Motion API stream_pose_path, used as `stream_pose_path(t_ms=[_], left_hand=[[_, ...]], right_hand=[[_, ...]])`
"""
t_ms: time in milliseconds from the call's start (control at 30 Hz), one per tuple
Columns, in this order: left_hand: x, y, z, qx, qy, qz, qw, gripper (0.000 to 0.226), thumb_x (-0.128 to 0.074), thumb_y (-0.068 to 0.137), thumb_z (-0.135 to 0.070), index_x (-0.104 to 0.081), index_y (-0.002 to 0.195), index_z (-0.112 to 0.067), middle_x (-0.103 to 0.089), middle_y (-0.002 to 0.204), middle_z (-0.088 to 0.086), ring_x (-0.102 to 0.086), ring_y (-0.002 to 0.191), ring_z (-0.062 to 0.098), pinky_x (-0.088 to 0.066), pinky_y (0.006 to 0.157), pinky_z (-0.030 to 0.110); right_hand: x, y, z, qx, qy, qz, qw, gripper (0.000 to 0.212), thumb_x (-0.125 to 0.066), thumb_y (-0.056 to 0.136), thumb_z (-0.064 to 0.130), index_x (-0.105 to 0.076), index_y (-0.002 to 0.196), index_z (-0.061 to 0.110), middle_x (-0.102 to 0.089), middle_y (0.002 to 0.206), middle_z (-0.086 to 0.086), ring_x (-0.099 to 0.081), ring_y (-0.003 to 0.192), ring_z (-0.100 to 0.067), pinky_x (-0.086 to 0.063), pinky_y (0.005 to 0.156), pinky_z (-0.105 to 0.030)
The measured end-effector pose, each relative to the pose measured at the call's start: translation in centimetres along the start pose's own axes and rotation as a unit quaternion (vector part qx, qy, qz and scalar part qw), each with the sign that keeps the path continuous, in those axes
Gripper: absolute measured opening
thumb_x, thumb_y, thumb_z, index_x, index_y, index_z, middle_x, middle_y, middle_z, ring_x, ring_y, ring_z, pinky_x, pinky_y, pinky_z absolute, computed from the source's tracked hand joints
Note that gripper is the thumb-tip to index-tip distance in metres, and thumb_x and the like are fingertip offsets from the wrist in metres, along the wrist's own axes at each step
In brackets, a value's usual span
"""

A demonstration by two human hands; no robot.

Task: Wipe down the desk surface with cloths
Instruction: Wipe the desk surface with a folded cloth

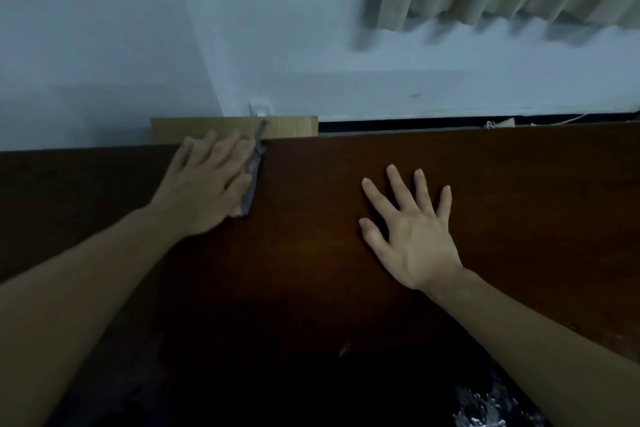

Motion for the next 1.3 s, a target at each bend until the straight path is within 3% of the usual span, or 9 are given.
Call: stream_pose_path(t_ms=[167,367,467,600,800,967,1133,1233,1300], left_hand=[[0.0,0.0,-1.6,0.028,-0.009,0.026,0.999,0.076,0.007,0.090,-0.061,0.012,0.160,-0.030,0.010,0.170,-0.001,0.007,0.156,0.027,0.005,0.125,0.052],[-1.4,-10.0,-6.7,-0.215,0.005,0.017,0.976,0.060,-0.007,0.106,-0.054,0.001,0.161,-0.031,-0.001,0.169,0.000,-0.009,0.155,0.029,-0.016,0.121,0.056],[-2.3,-11.5,-5.7,-0.265,0.012,0.051,0.963,0.061,-0.013,0.107,-0.056,-0.009,0.163,-0.032,-0.004,0.170,-0.004,-0.005,0.157,0.025,-0.011,0.121,0.053],[-0.5,-6.8,-3.6,-0.143,-0.015,0.018,0.989,0.071,0.015,0.090,-0.070,0.014,0.154,-0.041,0.015,0.166,-0.010,0.013,0.155,0.021,0.010,0.124,0.046],[-0.5,-3.3,-4.3,0.011,-0.025,0.021,0.999,0.061,0.002,0.101,-0.056,0.018,0.157,-0.036,0.019,0.168,-0.003,0.017,0.154,0.025,0.009,0.124,0.053],[-0.9,-10.1,-8.2,-0.058,-0.045,0.041,0.996,0.065,0.018,0.093,-0.061,0.022,0.153,-0.037,0.020,0.166,-0.007,0.021,0.153,0.023,0.009,0.124,0.053],[-2.7,-16.0,-9.7,-0.166,-0.011,0.079,0.983,0.060,-0.018,0.108,-0.050,-0.013,0.163,-0.027,-0.009,0.170,-0.002,-0.009,0.156,0.028,-0.010,0.122,0.054],[-2.3,-14.7,-8.6,-0.169,-0.016,0.064,0.983,0.061,-0.004,0.104,-0.057,0.002,0.161,-0.037,0.009,0.169,-0.010,0.008,0.157,0.021,0.006,0.123,0.046],[-1.6,-12.1,-7.5,-0.084,-0.044,0.036,0.995,0.060,0.011,0.097,-0.063,0.020,0.153,-0.044,0.025,0.162,-0.015,0.021,0.154,0.018,0.016,0.122,0.043]], right_hand=[[-0.2,0.0,-0.3,-0.003,-0.008,-0.002,1.000,0.074,-0.001,0.090,0.070,-0.003,0.160,0.045,0.007,0.171,0.000,0.014,0.155,-0.038,0.009,0.119,-0.068],[0.1,-0.1,-0.1,-0.011,-0.011,0.007,1.000,0.077,0.003,0.087,0.071,-0.001,0.160,0.046,0.008,0.171,0.000,0.013,0.155,-0.038,0.008,0.119,-0.067],[0.1,-0.1,-0.1,-0.011,-0.011,0.005,1.000,0.078,0.003,0.087,0.072,-0.002,0.160,0.046,0.007,0.171,0.000,0.012,0.155,-0.038,0.008,0.120,-0.067],[0.1,0.0,-0.1,-0.012,-0.015,0.001,1.000,0.077,0.003,0.087,0.072,-0.002,0.160,0.046,0.006,0.171,0.000,0.011,0.155,-0.038,0.007,0.120,-0.067],[-0.1,0.1,-0.2,-0.009,-0.019,-0.004,1.000,0.075,0.000,0.090,0.071,-0.003,0.160,0.045,0.005,0.171,-0.001,0.010,0.155,-0.038,0.006,0.119,-0.067],[-0.2,0.1,-0.3,-0.009,-0.026,0.001,1.000,0.074,-0.001,0.091,0.069,0.001,0.160,0.044,0.007,0.171,-0.001,0.012,0.155,-0.039,0.006,0.119,-0.068],[-0.1,0.0,-0.1,0.000,-0.023,0.004,1.000,0.074,0.001,0.091,0.068,0.001,0.160,0.042,0.008,0.171,-0.003,0.013,0.154,-0.041,0.005,0.118,-0.069],[-0.1,0.0,-0.1,0.005,-0.025,0.007,1.000,0.074,0.002,0.091,0.068,0.002,0.160,0.042,0.009,0.171,-0.004,0.013,0.154,-0.042,0.005,0.118,-0.070],[-0.2,0.1,-0.1,0.008,-0.023,0.008,1.000,0.075,0.003,0.091,0.068,0.003,0.160,0.041,0.009,0.171,-0.004,0.014,0.154,-0.042,0.005,0.117,-0.071]])
Point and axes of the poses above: each hand's wrist, its own y-axis towards the middle knuckle, its own x-axis out of the back of the hand, z = x × y, the point moved 4 cm from there along y, towards the middle knuckle
